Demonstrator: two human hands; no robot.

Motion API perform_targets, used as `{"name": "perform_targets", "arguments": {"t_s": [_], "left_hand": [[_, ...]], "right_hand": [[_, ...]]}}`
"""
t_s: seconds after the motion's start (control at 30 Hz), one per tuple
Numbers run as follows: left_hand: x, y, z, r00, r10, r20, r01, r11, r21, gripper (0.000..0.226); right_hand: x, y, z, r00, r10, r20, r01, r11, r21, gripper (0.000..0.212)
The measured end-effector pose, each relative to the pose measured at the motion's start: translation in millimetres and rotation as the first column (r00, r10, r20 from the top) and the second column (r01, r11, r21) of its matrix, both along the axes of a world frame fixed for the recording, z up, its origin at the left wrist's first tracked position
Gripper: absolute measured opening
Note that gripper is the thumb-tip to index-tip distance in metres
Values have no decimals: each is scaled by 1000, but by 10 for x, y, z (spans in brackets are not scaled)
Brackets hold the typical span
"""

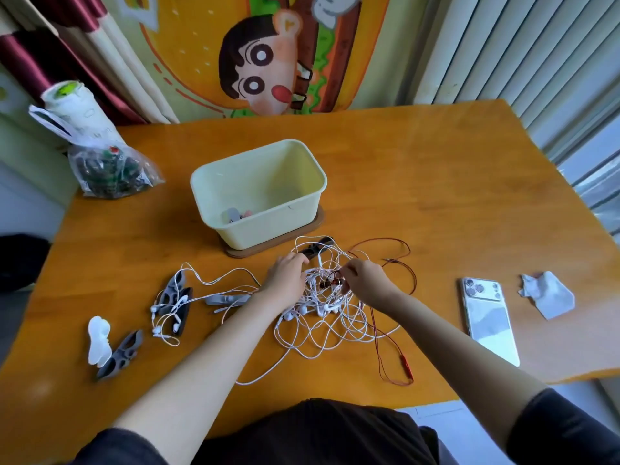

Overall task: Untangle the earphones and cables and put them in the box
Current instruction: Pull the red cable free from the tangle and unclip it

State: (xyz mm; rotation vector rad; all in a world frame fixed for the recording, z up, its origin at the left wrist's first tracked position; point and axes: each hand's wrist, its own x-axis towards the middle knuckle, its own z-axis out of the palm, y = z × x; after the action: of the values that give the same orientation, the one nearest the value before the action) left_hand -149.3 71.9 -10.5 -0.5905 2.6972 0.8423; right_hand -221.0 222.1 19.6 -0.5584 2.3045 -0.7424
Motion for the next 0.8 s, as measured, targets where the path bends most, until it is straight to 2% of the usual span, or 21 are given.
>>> {"name": "perform_targets", "arguments": {"t_s": [0.17, 0.4, 0.63, 0.8], "left_hand": [[-216, -78, -194, 998, -16, 56, 21, 996, -88, 46], [-366, -142, -307, 990, -14, 139, 48, 968, -247, 43], [-371, -96, -306, 995, 88, 47, -74, 967, -242, 19], [-332, -100, -269, 992, 110, -58, -122, 949, -290, 14]], "right_hand": [[-130, -78, -78, 996, -42, 80, 40, 999, 21, 26], [-296, -209, -112, 992, -44, 117, 37, 997, 62, 27], [-258, -209, -169, 983, -70, 169, 54, 994, 95, 27], [-205, -196, -147, 982, -65, 177, 48, 994, 101, 27]]}}
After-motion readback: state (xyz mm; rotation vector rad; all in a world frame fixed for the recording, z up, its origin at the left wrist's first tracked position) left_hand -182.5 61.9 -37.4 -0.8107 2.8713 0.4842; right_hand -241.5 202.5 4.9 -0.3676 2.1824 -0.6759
